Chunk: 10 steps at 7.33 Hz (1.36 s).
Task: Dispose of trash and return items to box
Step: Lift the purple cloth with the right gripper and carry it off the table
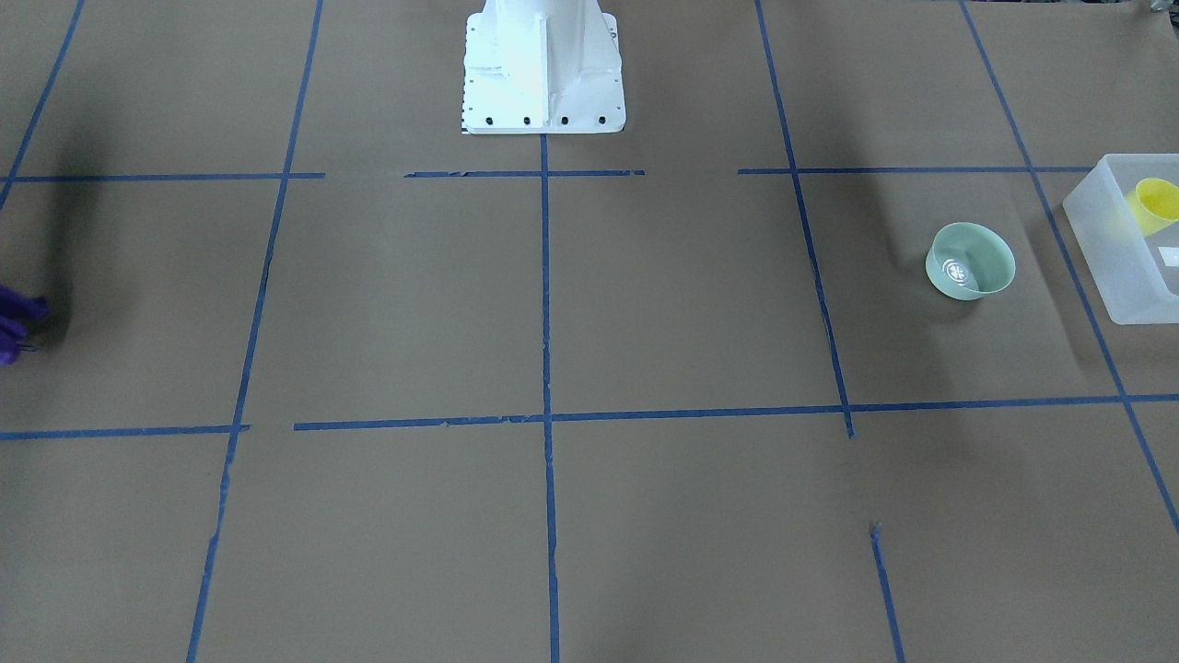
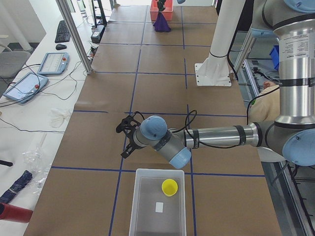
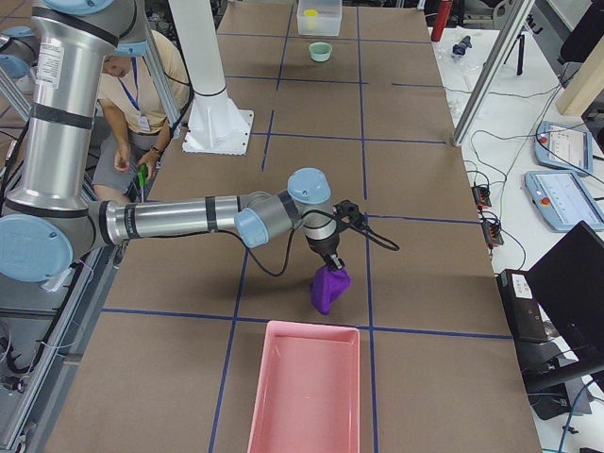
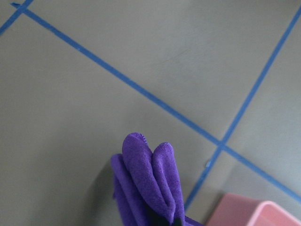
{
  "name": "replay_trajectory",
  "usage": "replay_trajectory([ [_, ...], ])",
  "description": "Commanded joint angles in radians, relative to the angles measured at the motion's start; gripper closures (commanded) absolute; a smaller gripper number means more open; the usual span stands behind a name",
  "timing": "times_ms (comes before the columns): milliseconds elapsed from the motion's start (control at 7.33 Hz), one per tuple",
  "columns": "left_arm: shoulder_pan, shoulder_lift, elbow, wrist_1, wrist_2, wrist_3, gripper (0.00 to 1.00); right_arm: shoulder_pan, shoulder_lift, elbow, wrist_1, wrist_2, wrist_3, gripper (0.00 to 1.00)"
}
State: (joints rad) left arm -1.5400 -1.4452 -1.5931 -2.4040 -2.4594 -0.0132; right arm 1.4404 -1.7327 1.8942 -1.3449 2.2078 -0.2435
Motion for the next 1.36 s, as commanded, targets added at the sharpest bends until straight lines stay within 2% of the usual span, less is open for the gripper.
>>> replay_trajectory([
  [0,0.036,-0.001,-0.017,0.0,0.005,-0.046,0.0,0.281,0.134,-0.013,-0.351,0.016,-0.39,1.0],
  [136,0.061,-0.003,-0.036,-0.001,0.029,-0.082,0.0,0.355,0.136,-0.065,-0.359,0.016,-0.519,1.0],
  [273,0.078,-0.009,-0.048,-0.001,0.033,-0.123,0.0,0.371,0.102,-0.134,-0.35,0.006,-0.601,0.01],
  [409,0.09,-0.02,-0.051,-0.001,0.034,-0.134,0.0,0.373,0.091,-0.177,-0.336,0.016,-0.582,0.0],
  [545,0.103,-0.021,-0.051,-0.001,0.036,-0.134,0.0,0.371,0.09,-0.175,-0.335,0.118,-0.43,0.0],
  [682,0.113,-0.021,-0.053,-0.001,0.057,-0.14,0.0,0.348,0.087,-0.159,-0.279,0.312,-0.211,0.0],
  [818,0.157,-0.035,-0.065,-0.001,0.085,-0.212,0.0,0.222,0.087,-0.088,-0.188,0.313,0.11,0.0],
  [955,0.228,-0.032,-0.082,-0.007,0.185,-0.319,0.0,0.086,0.099,-0.026,-0.065,0.226,0.426,0.0],
  [1091,0.257,-0.012,-0.081,-0.017,0.204,-0.367,0.0,-0.001,0.088,-0.021,0.057,0.136,0.561,0.0],
  [1227,0.271,0.058,-0.076,-0.082,0.247,-0.375,0.02,-0.026,0.085,-0.021,0.073,0.129,0.575,0.0],
])
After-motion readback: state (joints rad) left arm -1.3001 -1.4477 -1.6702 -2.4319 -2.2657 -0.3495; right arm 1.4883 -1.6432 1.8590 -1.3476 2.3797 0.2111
